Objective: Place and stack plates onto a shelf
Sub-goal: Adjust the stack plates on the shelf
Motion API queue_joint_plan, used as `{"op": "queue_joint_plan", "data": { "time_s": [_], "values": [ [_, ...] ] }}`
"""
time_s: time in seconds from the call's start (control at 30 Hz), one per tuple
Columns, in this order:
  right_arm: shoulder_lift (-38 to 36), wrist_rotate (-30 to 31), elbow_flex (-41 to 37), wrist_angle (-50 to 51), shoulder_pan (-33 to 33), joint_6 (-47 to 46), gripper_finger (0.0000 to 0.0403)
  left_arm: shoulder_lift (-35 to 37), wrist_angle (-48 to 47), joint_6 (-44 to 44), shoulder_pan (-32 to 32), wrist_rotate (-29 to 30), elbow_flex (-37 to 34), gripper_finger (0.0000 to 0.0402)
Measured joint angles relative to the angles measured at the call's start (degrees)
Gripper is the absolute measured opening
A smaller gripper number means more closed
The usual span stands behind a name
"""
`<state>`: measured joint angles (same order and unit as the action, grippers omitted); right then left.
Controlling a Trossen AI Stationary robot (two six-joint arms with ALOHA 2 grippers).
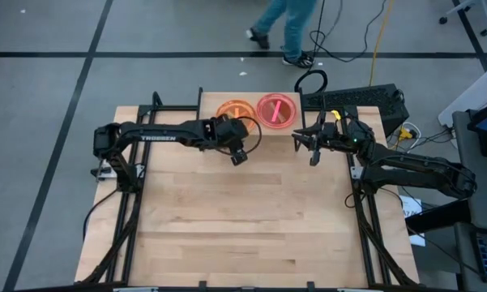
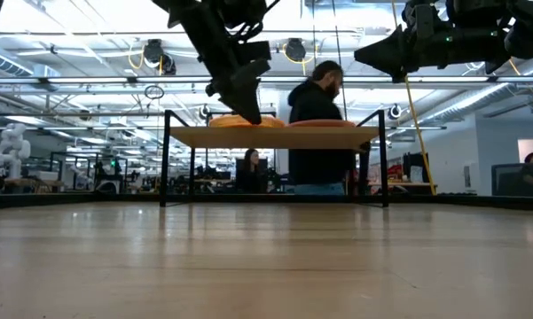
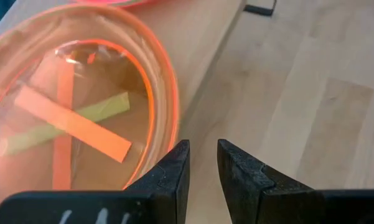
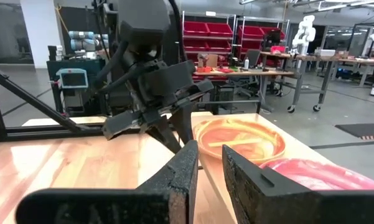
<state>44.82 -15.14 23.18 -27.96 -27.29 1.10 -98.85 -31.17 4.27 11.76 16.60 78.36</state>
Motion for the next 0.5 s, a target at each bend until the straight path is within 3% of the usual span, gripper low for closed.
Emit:
{"op": "queue_joint_plan", "data": {
  "time_s": [0.5],
  "values": [
    [0.0,0.0,0.0,0.4,0.0,0.0,0.0061,0.0,-2.1,1.8,2.0,1.0,0.0,0.0087]
  ]
}}
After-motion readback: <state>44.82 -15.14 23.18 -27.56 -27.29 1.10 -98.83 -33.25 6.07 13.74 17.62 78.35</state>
